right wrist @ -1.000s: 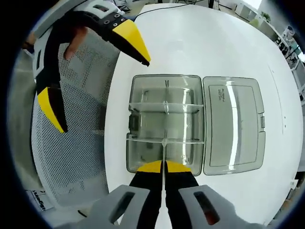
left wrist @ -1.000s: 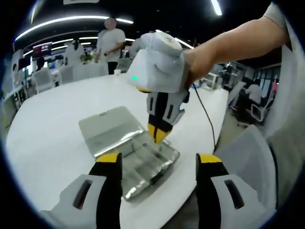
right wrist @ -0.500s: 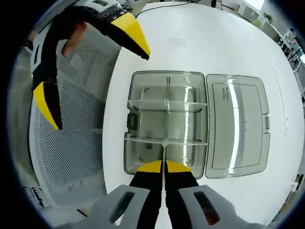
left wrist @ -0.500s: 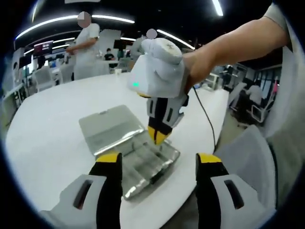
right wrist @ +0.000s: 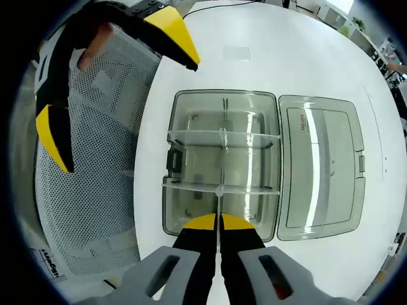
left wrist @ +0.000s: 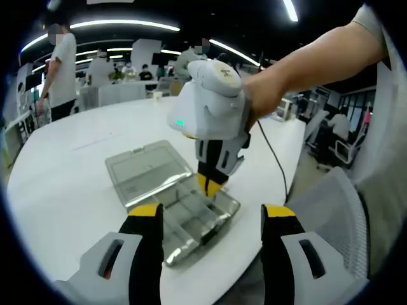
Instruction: Insert the divider into the dual guide fixture by aligning both edges with the guide slots and pushing it downward to the bottom, including one-sided entry, uneven engagement, binding, and posture correction.
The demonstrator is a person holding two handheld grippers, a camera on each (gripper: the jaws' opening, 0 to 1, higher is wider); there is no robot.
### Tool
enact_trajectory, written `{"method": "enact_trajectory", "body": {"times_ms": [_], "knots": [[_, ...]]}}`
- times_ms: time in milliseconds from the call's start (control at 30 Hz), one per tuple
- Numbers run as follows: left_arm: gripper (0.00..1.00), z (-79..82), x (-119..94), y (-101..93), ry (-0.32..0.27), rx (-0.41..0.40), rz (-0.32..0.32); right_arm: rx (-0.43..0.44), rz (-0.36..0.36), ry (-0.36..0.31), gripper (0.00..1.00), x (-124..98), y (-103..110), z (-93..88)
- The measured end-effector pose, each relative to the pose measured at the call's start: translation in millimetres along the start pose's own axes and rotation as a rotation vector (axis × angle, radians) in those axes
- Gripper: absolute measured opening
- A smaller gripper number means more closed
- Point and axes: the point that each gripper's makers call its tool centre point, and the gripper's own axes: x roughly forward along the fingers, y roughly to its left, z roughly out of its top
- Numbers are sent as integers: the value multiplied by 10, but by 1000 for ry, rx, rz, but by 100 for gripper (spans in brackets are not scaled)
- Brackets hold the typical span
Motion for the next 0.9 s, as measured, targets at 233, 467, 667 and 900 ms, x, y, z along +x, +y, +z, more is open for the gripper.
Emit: {"method": "enact_trajectory", "body": {"times_ms": [233, 467, 667, 900], "knots": [[60, -4, 5, 6, -2, -2, 2, 2, -3, 3, 0, 27, -13, -9], [60, 0, -12, -4, -1, -3, 5, 12, -10, -8, 0, 58, -17, -19], [60, 6, -11, 2, -2, -5, 7, 10, -32, -14, 0, 70, -16, -22], [59, 14, -16, 10, -3, -4, 8, 5, -57, -9, 0, 65, 1, -6]]}}
